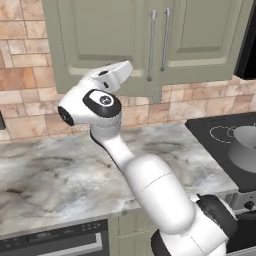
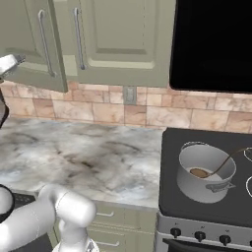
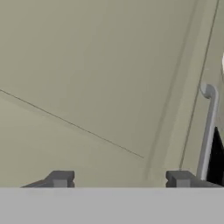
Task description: Open the cabinet and move the ladle to the pot. Then close the cabinet.
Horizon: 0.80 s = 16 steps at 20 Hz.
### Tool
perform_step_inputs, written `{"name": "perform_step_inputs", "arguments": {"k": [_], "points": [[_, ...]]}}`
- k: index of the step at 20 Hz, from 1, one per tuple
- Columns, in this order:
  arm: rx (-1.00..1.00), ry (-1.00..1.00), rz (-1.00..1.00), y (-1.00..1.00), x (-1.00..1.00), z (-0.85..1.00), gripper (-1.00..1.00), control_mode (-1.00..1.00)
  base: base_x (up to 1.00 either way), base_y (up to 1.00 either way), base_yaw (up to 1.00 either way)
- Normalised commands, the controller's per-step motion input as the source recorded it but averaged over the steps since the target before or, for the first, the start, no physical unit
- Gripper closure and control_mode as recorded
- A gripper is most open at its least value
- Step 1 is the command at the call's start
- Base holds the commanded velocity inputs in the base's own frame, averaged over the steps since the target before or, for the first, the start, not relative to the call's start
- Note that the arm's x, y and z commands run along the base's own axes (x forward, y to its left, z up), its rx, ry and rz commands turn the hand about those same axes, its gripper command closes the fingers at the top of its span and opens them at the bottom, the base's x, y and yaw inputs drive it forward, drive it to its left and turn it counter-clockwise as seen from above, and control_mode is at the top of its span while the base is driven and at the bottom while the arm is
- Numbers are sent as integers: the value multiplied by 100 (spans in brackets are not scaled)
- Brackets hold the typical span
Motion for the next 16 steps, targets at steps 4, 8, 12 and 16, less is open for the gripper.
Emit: {"name": "perform_step_inputs", "arguments": {"k": [4, 8, 12, 16], "points": [[22, 0, 14, -31, 81, 20, -100, -100, 0, 0, 0], [24, 2, 20, -32, 81, 14, -100, -100, 0, 0, 0], [24, 6, 23, -35, 86, 7, -100, -100, 0, 0, 0], [21, 6, 22, -31, 46, 4, -100, -100, 0, 0, 0]]}}
